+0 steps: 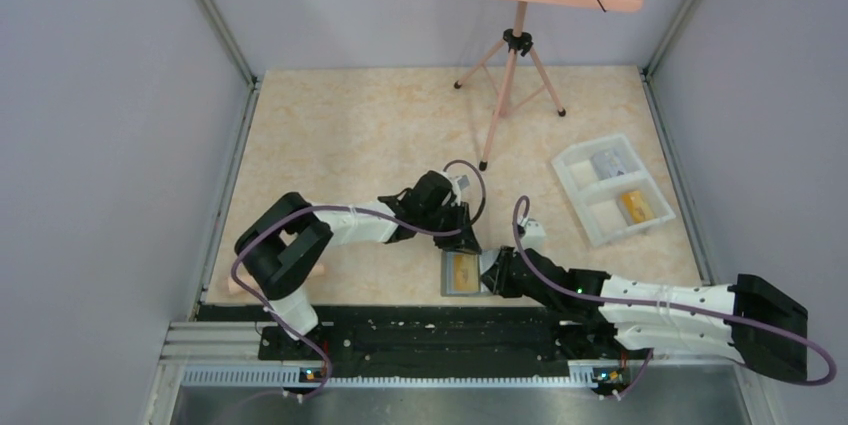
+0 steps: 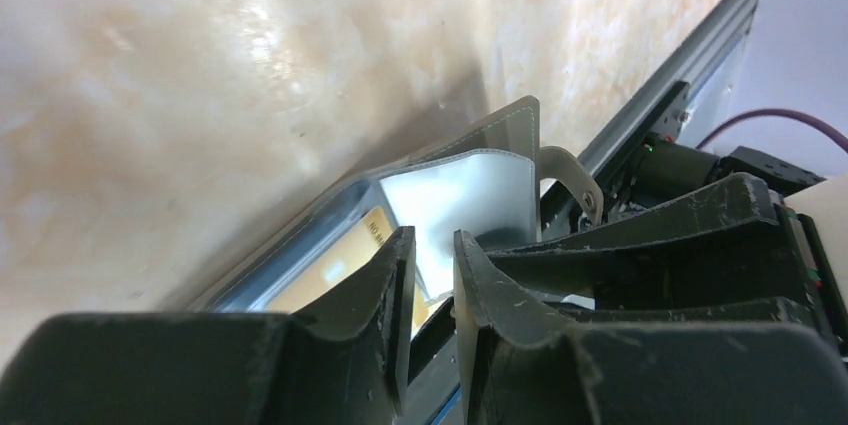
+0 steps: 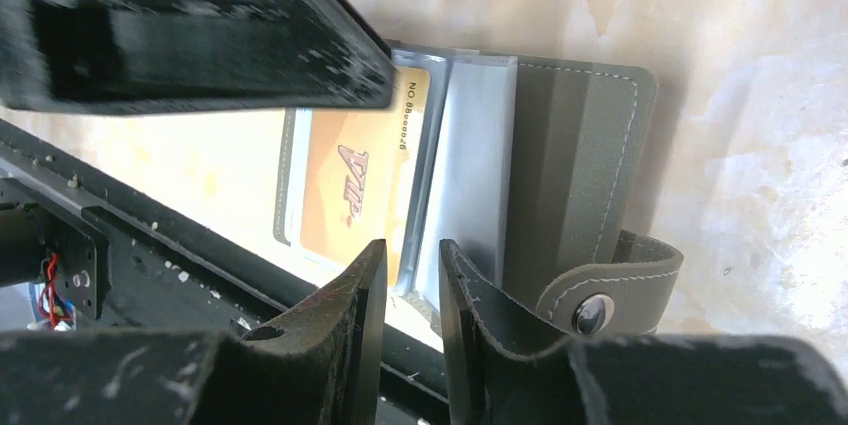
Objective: Take the credit cards out of the card holder
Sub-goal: Remove the credit card from the card holder.
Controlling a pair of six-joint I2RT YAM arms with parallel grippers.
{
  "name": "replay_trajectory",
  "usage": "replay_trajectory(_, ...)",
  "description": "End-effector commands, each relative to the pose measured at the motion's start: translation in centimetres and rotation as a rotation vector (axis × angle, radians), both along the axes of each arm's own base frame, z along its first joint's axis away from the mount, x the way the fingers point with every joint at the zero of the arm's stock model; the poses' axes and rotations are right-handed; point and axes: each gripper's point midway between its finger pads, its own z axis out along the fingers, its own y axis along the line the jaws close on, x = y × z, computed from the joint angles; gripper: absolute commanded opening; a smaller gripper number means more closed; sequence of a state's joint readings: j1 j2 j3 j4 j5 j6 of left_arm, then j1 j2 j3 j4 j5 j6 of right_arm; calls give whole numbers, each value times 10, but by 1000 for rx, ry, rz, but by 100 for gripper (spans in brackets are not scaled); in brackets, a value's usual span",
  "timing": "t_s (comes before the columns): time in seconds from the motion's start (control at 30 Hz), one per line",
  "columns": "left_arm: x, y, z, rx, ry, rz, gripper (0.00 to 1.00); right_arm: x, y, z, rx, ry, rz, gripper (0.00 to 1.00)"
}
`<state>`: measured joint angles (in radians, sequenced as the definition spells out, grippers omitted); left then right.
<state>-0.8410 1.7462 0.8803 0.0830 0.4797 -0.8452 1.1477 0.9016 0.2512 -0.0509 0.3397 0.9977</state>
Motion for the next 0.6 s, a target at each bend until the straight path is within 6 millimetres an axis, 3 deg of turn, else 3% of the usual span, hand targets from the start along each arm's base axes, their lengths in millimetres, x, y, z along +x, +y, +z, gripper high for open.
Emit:
replay_trajectory(0.0,18,20,24,81,-109,74,26,8,6,9,74,-13,-16,26)
replay_trajectory(0.2,0,43,14,111,-85,87,25,5,9,1,150,28,3,24)
replay_trajectory(0.3,-14,43,7,66,-43,63,24,5,14,2,193,45,17,23)
replay_trajectory(0.57,-29,48,-11,33,1,62,21,5,17,-4,208,70,28,22)
